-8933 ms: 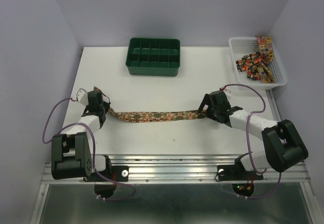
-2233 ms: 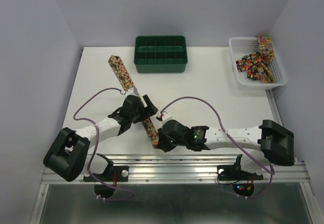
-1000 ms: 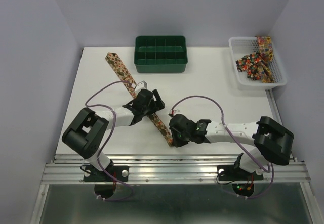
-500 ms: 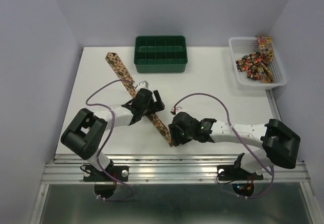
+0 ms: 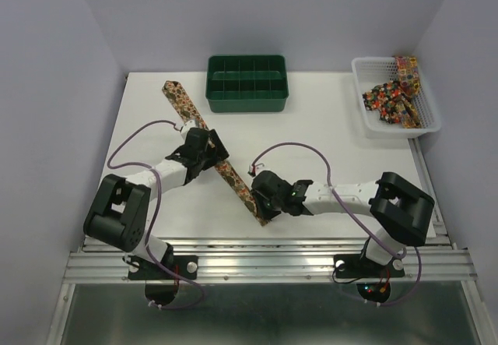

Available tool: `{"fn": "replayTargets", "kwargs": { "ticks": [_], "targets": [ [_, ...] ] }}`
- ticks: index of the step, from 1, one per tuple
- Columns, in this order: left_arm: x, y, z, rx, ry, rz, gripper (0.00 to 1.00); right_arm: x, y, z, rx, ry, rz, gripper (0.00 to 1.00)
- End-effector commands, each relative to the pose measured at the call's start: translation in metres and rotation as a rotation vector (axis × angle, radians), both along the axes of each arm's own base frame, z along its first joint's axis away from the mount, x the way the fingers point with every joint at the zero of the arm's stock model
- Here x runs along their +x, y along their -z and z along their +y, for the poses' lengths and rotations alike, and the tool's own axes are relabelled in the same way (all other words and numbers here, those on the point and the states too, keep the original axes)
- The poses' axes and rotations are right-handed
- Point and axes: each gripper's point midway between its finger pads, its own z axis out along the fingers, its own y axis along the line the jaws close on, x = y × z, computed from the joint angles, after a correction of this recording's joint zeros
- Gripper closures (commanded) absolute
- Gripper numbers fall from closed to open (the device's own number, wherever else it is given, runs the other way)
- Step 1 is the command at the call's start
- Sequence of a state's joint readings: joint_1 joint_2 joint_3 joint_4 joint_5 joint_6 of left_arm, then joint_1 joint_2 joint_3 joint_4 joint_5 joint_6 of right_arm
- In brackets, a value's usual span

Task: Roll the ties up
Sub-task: Roll the tie

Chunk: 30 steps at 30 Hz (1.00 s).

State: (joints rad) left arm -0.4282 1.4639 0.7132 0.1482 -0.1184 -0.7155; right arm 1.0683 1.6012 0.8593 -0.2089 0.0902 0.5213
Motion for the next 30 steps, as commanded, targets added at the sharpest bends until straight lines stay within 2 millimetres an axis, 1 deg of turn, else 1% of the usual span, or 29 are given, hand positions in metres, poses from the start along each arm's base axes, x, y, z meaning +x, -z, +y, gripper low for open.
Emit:
{"fn": "replayTargets", "kwargs": {
  "ticks": [1,2,3,4,5,6,7,8,9,12,13,14,15,16,17,18,19,22,23,24,25,26,29,30],
  "targets": [
    [0.016,0.008,0.018,0.008,-0.039,0.025,0.01,0.016,0.002,0.003,-0.034,0.060,-0.044,0.80],
    [0.021,0.012,0.018,0.008,-0.030,0.030,0.01,0.011,0.008,-0.001,-0.051,0.051,-0.024,0.80],
    [0.025,0.013,0.017,0.008,-0.024,0.026,0.01,0.003,0.022,-0.009,-0.076,0.036,0.010,0.82],
    [0.029,0.021,0.019,0.020,-0.028,0.042,0.01,-0.009,0.025,-0.003,-0.046,-0.019,0.055,0.83],
    [0.037,0.019,0.017,0.023,-0.028,0.035,0.01,-0.017,0.029,-0.001,-0.033,-0.047,0.084,0.83],
    [0.040,0.022,0.017,0.031,-0.028,0.044,0.01,-0.023,0.033,0.001,-0.020,-0.061,0.102,0.83],
    [0.044,0.025,0.018,0.040,-0.035,0.049,0.01,-0.037,0.035,0.004,0.008,-0.100,0.152,0.83],
    [0.052,0.027,0.017,0.053,-0.035,0.060,0.01,-0.040,0.033,0.010,0.034,-0.107,0.159,0.83],
    [0.058,0.027,0.021,0.069,-0.058,0.056,0.01,-0.045,0.031,0.014,0.049,-0.120,0.164,0.83],
    [0.078,0.025,0.026,0.102,-0.074,0.045,0.01,-0.058,0.017,0.035,0.145,-0.180,0.196,0.82],
    [0.080,0.027,0.025,0.103,-0.067,0.061,0.01,-0.066,0.009,0.045,0.192,-0.227,0.215,0.82],
    [0.089,0.027,0.024,0.105,-0.063,0.061,0.01,-0.067,0.004,0.056,0.225,-0.249,0.213,0.82],
    [0.093,0.027,0.024,0.116,-0.059,0.059,0.01,-0.073,0.000,0.065,0.244,-0.276,0.217,0.82],
    [0.095,0.031,0.025,0.124,-0.059,0.069,0.01,-0.077,-0.003,0.073,0.265,-0.306,0.227,0.82],
    [0.101,0.027,0.025,0.126,-0.060,0.057,0.01,-0.077,-0.003,0.077,0.267,-0.311,0.229,0.82],
    [0.105,0.026,0.028,0.134,-0.066,0.056,0.01,-0.075,-0.006,0.089,0.275,-0.318,0.219,0.82],
    [0.109,0.027,0.030,0.137,-0.070,0.059,0.01,-0.075,-0.005,0.093,0.275,-0.325,0.218,0.82],
    [0.117,0.026,0.038,0.139,-0.066,0.055,0.01,-0.067,-0.012,0.116,0.311,-0.339,0.189,0.82],
    [0.124,0.024,0.040,0.141,-0.066,0.044,0.01,-0.063,-0.012,0.119,0.303,-0.334,0.179,0.81],
    [0.128,0.023,0.039,0.140,-0.058,0.040,0.01,-0.057,-0.019,0.129,0.315,-0.333,0.157,0.81],
    [0.136,0.023,0.041,0.155,-0.042,0.032,0.01,-0.053,-0.018,0.133,0.312,-0.341,0.140,0.81],
    [0.140,0.023,0.040,0.162,-0.031,0.031,0.01,-0.051,-0.017,0.135,0.305,-0.340,0.132,0.81],
    [0.153,0.021,0.035,0.174,0.015,0.021,0.01,-0.042,-0.023,0.149,0.299,-0.360,0.099,0.80],
    [0.154,0.020,0.035,0.174,0.022,0.026,0.01,-0.039,-0.026,0.151,0.297,-0.365,0.081,0.79]
  ]
}}
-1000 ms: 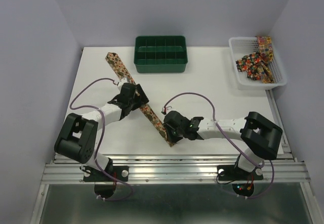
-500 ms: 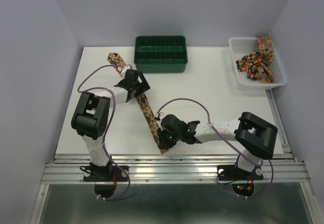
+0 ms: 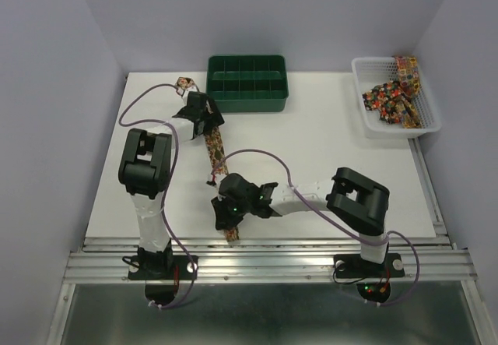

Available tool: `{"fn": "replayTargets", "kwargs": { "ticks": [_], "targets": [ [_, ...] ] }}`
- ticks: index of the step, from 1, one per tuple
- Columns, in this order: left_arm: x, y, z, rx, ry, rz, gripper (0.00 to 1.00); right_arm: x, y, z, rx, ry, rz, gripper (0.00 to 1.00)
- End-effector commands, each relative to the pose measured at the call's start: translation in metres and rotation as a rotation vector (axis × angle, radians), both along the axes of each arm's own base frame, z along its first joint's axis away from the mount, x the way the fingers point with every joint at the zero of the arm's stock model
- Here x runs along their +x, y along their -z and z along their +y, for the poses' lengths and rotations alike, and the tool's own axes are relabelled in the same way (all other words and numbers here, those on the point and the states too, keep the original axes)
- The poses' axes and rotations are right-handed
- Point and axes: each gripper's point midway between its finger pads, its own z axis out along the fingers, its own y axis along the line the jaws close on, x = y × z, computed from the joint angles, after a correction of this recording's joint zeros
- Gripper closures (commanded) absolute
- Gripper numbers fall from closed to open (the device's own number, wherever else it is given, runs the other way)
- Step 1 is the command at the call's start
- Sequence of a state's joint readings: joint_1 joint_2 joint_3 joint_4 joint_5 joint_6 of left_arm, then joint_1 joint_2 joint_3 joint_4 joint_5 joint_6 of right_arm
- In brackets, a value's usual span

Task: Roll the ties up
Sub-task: Roll the tie

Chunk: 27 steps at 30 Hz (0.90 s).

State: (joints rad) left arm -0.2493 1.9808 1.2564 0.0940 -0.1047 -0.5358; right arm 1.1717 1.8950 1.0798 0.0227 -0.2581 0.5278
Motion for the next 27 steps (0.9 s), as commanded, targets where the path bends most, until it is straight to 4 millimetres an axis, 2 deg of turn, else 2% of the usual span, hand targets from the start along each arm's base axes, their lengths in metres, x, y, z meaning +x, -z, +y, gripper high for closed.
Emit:
{"fn": "replayTargets", "kwargs": {
  "ticks": [1,3,4,6,7,8,9,10,11,12,13,15,16,17,18,20,22,23,26,27],
  "targets": [
    [0.007,-0.002,-0.001,0.040,0.069,0.024,0.01,0.018,-0.028,0.030,0.060,-0.036,-0.114,0.77],
    [0.004,-0.012,0.001,0.032,0.060,0.013,0.01,0.025,-0.042,0.025,0.051,-0.099,-0.217,0.74],
    [0.001,-0.017,0.002,0.025,0.055,0.005,0.01,0.033,-0.051,0.024,0.069,-0.184,-0.349,0.68],
    [-0.012,-0.038,0.002,-0.006,0.042,-0.019,0.01,0.037,-0.084,0.016,0.144,-0.275,-0.529,0.60],
    [-0.018,-0.065,0.003,-0.032,0.031,-0.068,0.01,0.042,-0.095,0.013,0.152,-0.403,-0.701,0.48],
    [-0.034,-0.059,0.005,-0.046,0.023,-0.048,0.01,0.045,-0.116,0.014,0.173,-0.451,-0.790,0.41],
    [-0.042,-0.066,0.002,-0.083,0.020,-0.062,0.01,0.049,-0.143,0.013,0.202,-0.469,-0.875,0.37],
    [-0.050,-0.072,0.002,-0.101,0.009,-0.072,0.01,0.052,-0.162,0.015,0.226,-0.486,-0.940,0.33],
    [-0.066,-0.080,0.006,-0.113,0.000,-0.085,0.01,0.055,-0.187,0.016,0.239,-0.548,-1.066,0.22],
    [-0.075,-0.083,0.007,-0.124,-0.006,-0.087,0.01,0.059,-0.187,0.013,0.209,-0.586,-1.112,0.13],
    [-0.086,-0.099,0.009,-0.150,-0.023,-0.115,0.01,0.063,-0.196,0.006,0.170,-0.639,-1.207,0.10],
    [-0.112,-0.092,0.012,-0.161,-0.029,-0.086,0.01,0.063,-0.203,-0.003,0.162,-0.693,-1.276,0.04],
    [-0.123,-0.094,0.015,-0.171,-0.048,-0.080,0.01,0.053,-0.194,-0.014,0.170,-0.784,-1.297,0.00],
    [-0.133,-0.117,0.019,-0.190,-0.062,-0.142,0.01,0.046,-0.188,-0.021,0.177,-0.837,-1.299,0.00],
    [-0.145,-0.112,0.029,-0.175,-0.101,-0.141,0.01,0.039,-0.175,-0.029,0.172,-0.901,-1.287,0.00],
    [-0.168,-0.129,0.039,-0.187,-0.129,-0.199,0.01,0.022,-0.144,-0.047,0.164,-1.040,-1.248,0.00],
    [-0.182,-0.136,0.049,-0.177,-0.161,-0.223,0.01,0.014,-0.130,-0.052,0.176,-1.093,-1.211,0.00],
    [-0.195,-0.142,0.054,-0.176,-0.165,-0.233,0.01,0.008,-0.117,-0.057,0.171,-1.151,-1.186,0.00],
    [-0.212,-0.141,0.065,-0.153,-0.197,-0.226,0.01,-0.006,-0.100,-0.060,0.207,-1.235,-1.124,0.00],
    [-0.218,-0.143,0.068,-0.159,-0.214,-0.237,0.01,-0.008,-0.088,-0.059,0.201,-1.255,-1.088,0.01]
  ]
}}
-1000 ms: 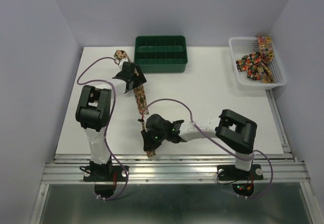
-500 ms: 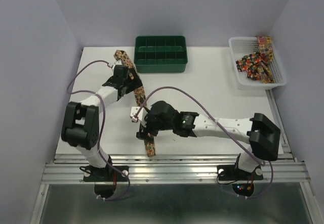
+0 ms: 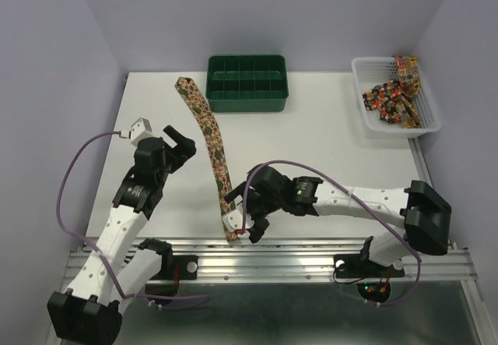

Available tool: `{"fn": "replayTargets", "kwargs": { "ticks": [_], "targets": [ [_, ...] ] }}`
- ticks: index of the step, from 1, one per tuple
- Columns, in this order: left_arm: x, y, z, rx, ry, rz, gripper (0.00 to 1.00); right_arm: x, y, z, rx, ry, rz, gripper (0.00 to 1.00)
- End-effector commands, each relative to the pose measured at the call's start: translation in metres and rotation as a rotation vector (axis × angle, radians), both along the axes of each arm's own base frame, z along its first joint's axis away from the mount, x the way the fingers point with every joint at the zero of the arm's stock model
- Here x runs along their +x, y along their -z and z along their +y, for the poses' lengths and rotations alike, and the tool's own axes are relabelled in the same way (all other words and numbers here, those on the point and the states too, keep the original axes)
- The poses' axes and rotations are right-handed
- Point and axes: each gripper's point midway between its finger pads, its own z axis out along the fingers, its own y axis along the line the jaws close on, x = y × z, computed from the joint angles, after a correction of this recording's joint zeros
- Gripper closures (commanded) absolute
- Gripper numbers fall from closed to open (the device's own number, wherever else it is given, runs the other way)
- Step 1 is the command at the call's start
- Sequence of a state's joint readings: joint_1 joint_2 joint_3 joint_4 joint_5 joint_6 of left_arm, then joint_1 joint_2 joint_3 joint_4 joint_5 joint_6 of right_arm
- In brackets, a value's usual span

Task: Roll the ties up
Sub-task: Roll the tie

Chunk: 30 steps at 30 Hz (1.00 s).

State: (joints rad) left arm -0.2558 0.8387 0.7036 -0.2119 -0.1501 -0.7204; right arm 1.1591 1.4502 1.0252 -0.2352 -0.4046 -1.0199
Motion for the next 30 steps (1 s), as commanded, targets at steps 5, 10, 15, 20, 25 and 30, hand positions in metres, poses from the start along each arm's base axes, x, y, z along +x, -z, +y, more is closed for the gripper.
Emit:
{"fn": "replayTargets", "kwargs": {
  "ticks": [5,10,15,20,25,30],
  "targets": [
    [-0.032,0.015,0.020,0.007,-0.083,0.041,0.01,-0.018,0.068,0.002,-0.161,-0.163,0.071,0.07],
    [-0.031,0.015,0.021,0.012,-0.086,0.046,0.01,-0.020,0.099,0.000,-0.217,-0.185,0.097,0.09],
    [-0.027,0.021,0.021,0.031,-0.090,0.070,0.01,-0.022,0.109,0.005,-0.206,-0.190,0.118,0.11],
    [-0.026,0.020,0.019,0.030,-0.075,0.066,0.01,-0.026,0.107,0.011,-0.173,-0.211,0.135,0.13],
    [-0.027,0.016,0.019,0.026,-0.075,0.048,0.01,-0.036,0.113,0.013,-0.192,-0.260,0.187,0.15],
    [-0.024,0.015,0.018,0.028,-0.070,0.041,0.01,-0.042,0.124,0.009,-0.223,-0.287,0.218,0.21]
  ]
}}
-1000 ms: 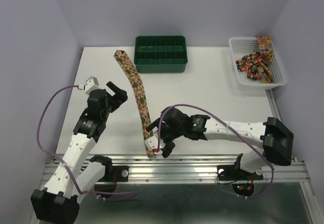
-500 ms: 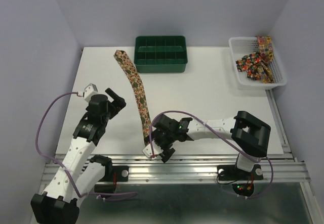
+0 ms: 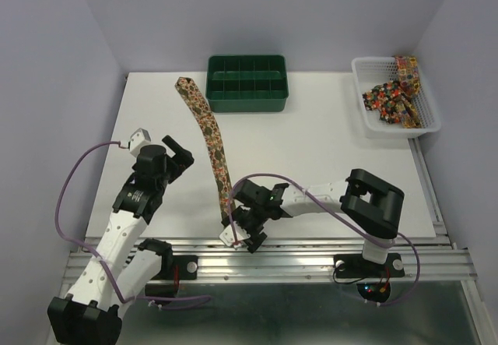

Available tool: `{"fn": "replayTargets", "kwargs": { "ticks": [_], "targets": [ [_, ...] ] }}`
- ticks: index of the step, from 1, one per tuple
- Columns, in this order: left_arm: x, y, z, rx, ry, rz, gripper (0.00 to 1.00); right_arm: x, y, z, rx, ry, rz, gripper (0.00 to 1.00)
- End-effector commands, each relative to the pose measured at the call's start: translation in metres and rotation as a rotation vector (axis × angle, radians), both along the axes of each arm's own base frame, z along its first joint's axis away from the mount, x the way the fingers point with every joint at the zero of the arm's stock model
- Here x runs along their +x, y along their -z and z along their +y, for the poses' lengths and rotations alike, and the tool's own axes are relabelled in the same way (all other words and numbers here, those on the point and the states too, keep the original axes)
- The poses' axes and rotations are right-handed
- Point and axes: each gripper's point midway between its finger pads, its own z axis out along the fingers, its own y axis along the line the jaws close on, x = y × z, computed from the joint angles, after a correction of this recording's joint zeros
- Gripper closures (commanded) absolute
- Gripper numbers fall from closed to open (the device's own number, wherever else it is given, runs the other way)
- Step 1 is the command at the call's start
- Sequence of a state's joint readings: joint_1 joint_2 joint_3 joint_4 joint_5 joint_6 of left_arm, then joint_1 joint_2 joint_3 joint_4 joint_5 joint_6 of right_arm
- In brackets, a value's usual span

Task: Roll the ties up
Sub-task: Roll the tie

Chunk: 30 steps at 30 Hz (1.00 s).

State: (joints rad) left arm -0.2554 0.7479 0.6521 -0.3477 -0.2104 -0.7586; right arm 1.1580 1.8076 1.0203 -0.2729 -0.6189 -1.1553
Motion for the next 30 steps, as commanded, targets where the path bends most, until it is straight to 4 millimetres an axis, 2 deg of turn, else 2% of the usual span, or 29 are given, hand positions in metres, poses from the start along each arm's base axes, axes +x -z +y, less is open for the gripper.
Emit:
{"fn": "replayTargets", "kwargs": {
  "ticks": [1,5,6,8,11,15,22,26,30],
  "targets": [
    [0.005,-0.011,0.000,0.011,0.005,-0.042,0.01,-0.003,-0.010,0.015,0.047,-0.053,0.024,0.22],
    [0.006,-0.008,-0.001,0.014,0.009,-0.030,0.01,-0.004,-0.009,0.021,0.060,-0.037,0.047,0.34],
    [0.006,-0.007,-0.001,0.016,0.009,-0.024,0.01,-0.004,-0.008,0.021,0.060,-0.026,0.054,0.43],
    [0.006,-0.006,0.000,0.016,0.009,-0.022,0.01,-0.004,-0.009,0.024,0.083,0.001,0.063,0.54],
    [0.006,-0.007,0.000,0.015,0.007,-0.028,0.01,-0.002,-0.013,0.032,0.132,0.023,0.066,0.62],
    [0.006,-0.008,0.000,0.014,0.009,-0.030,0.01,-0.001,-0.021,0.040,0.186,0.085,0.102,0.77],
    [0.005,-0.009,0.000,0.011,0.008,-0.039,0.01,0.000,-0.051,0.050,0.261,0.131,0.164,0.95],
    [0.005,-0.014,0.000,0.009,0.011,-0.050,0.01,0.008,-0.077,0.057,0.339,0.155,0.201,0.98],
    [0.008,-0.017,-0.004,-0.011,0.018,-0.076,0.01,-0.006,-0.101,0.058,0.360,0.089,0.272,0.98]
  ]
}}
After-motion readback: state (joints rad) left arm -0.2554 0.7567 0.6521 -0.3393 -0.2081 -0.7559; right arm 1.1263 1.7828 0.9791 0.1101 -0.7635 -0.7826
